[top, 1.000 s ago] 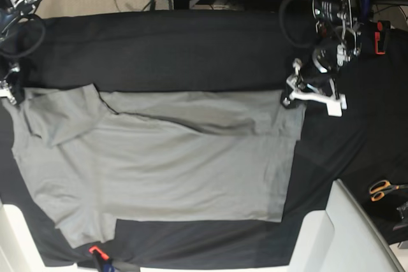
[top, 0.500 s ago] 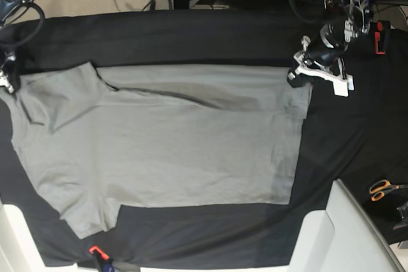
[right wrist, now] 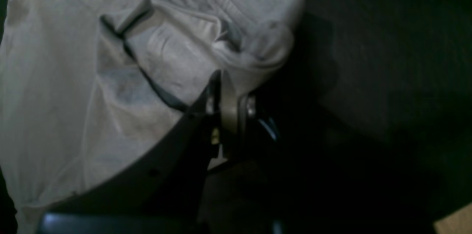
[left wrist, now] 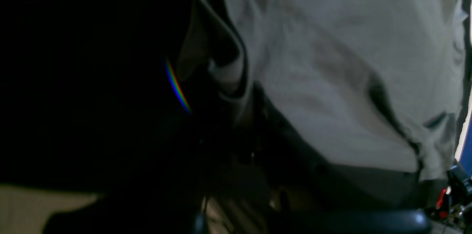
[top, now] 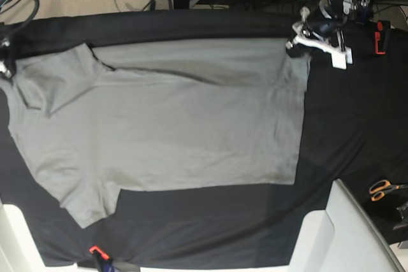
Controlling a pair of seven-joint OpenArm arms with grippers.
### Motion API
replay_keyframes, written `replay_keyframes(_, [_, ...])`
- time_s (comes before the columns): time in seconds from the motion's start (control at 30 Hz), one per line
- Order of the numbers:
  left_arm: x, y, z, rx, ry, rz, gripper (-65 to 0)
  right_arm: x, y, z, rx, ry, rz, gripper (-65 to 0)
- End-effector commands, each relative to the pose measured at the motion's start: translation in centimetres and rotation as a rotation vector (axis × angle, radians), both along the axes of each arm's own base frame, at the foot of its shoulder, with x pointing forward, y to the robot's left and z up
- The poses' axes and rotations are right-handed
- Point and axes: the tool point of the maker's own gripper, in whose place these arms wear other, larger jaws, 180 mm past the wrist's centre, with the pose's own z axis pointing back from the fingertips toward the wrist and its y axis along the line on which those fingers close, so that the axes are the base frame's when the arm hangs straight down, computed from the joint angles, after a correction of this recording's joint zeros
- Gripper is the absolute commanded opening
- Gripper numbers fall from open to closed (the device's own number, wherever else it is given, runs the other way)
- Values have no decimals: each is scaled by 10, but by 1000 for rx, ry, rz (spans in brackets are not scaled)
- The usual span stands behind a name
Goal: Fold the T-shirt properly
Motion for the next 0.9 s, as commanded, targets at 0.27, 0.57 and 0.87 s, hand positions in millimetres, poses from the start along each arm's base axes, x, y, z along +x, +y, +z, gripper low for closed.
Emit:
replay_keyframes(0.27, [-15,6,0,15,13,6,-650,-13,-14,5,-39,4,-11,-650])
replay_keyframes(0.57, [-24,7,-3,19,35,4,-650,-17,-15,4,-41,13,-10,-650])
replay_keyframes(0.87, [-33,7,-7,19,56,6,-650,-19,-15,3,-42,15,-12,-650])
